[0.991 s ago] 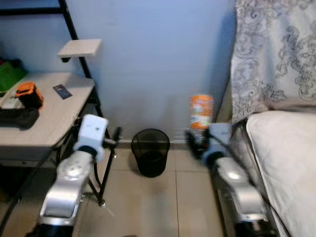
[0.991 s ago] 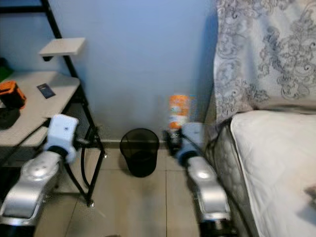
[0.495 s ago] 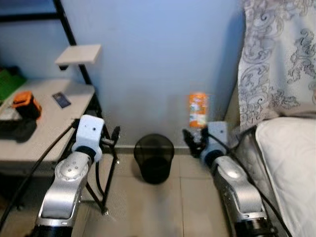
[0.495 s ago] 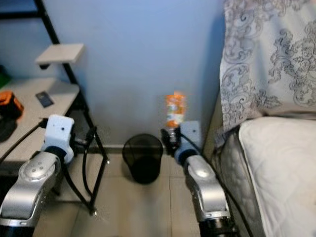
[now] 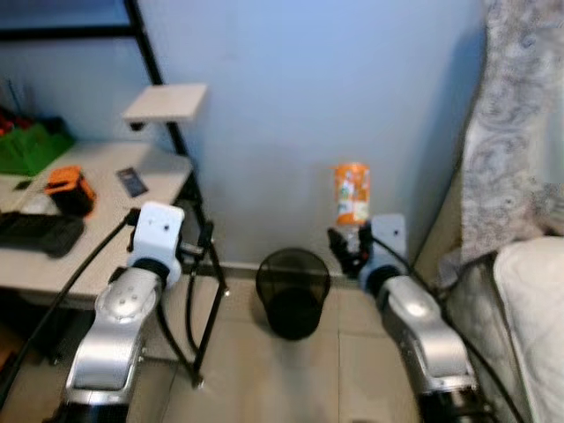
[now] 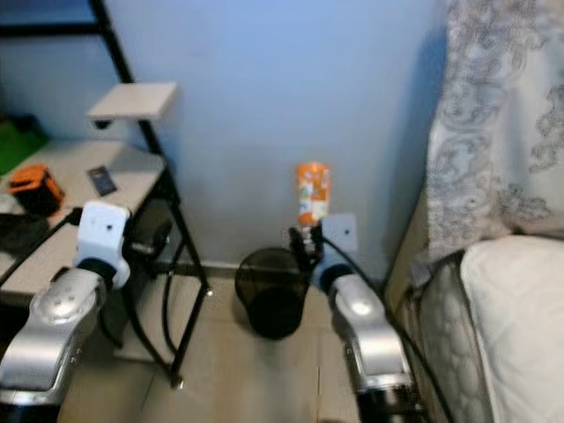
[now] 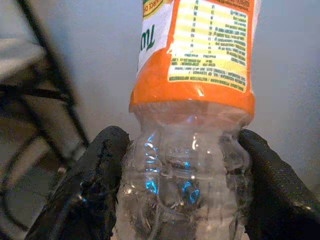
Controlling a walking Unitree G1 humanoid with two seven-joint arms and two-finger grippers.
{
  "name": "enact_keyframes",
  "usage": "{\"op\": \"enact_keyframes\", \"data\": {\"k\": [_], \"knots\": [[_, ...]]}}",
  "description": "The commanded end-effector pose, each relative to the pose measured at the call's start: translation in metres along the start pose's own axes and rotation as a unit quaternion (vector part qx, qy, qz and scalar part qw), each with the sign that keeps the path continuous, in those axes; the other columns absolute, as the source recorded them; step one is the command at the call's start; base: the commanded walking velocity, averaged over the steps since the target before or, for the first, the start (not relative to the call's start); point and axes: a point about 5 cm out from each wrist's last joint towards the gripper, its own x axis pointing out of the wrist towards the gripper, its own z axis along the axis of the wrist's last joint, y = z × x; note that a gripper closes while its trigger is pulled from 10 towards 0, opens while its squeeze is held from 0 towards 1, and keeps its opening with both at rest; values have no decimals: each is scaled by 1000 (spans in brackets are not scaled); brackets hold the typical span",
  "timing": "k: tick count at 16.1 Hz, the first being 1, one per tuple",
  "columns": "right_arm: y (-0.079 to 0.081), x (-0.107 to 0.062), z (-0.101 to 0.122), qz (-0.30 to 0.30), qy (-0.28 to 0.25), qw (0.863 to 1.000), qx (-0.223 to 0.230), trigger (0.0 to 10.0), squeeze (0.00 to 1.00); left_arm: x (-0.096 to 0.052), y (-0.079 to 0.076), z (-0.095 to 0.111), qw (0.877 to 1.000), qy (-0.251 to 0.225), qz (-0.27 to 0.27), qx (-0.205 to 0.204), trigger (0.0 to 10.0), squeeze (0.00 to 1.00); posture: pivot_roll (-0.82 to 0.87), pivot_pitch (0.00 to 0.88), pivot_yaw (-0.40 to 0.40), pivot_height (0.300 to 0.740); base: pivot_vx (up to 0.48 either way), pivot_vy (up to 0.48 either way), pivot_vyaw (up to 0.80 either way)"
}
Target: Clean up the room
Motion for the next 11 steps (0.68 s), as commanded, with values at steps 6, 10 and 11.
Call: {"op": "enact_keyframes", "data": {"k": [6,10,11], "knots": [[2,1,3,0,-11,1000,4,10000,0,-1,3,4,1000,-3,1,11,10000,0,-21,0,81,740,307,0,0],[1,1,2,-4,-12,1000,4,10000,0,0,3,4,1000,-3,-1,12,10000,0,-22,0,80,740,307,0,0],[1,1,2,-5,-12,1000,3,10000,0,0,3,4,1000,-3,-2,11,10000,4,-23,0,80,740,307,0,0]]}}
